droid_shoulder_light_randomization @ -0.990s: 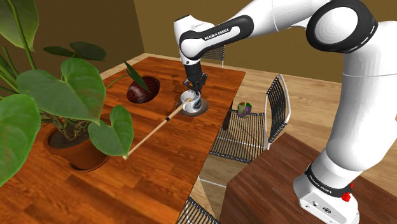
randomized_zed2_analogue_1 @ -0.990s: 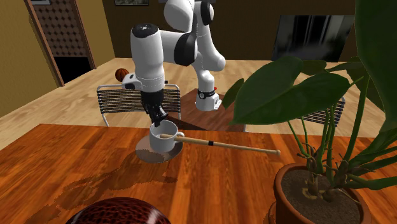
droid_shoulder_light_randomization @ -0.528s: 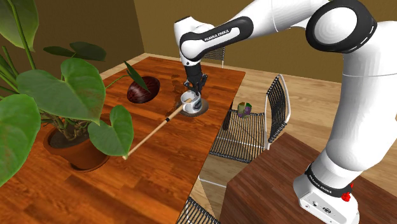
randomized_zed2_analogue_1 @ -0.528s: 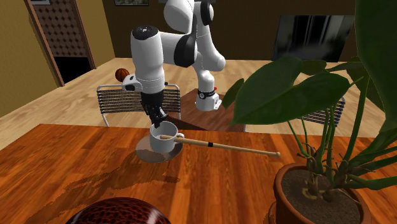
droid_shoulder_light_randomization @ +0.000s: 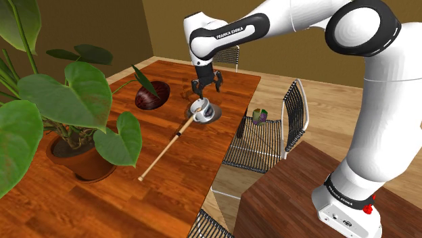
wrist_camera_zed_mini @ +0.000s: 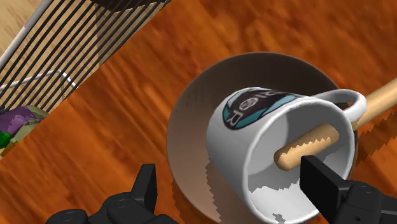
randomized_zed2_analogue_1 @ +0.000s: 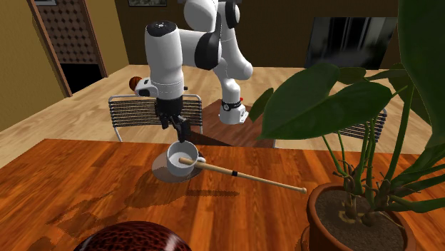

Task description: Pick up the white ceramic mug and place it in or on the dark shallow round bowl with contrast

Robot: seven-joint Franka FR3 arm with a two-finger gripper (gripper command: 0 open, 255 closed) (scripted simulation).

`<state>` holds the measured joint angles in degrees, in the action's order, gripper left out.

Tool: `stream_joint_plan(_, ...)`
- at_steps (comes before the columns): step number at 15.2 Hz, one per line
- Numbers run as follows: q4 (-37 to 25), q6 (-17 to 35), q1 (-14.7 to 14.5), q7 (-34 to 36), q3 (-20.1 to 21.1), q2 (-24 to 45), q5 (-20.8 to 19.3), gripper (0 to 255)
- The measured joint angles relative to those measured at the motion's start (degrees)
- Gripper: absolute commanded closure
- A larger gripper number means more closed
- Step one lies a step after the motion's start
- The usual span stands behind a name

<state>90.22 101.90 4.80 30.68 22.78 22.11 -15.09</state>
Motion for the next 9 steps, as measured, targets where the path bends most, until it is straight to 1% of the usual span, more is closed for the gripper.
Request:
stream_joint_plan(3,-4.1,-4.0,-0.6,-0.3,0.2,0.1,0.2,0)
stream_joint_plan(9,-4.7,-4.7,-0.7,-0.3,0.3,0.0,0.2,0)
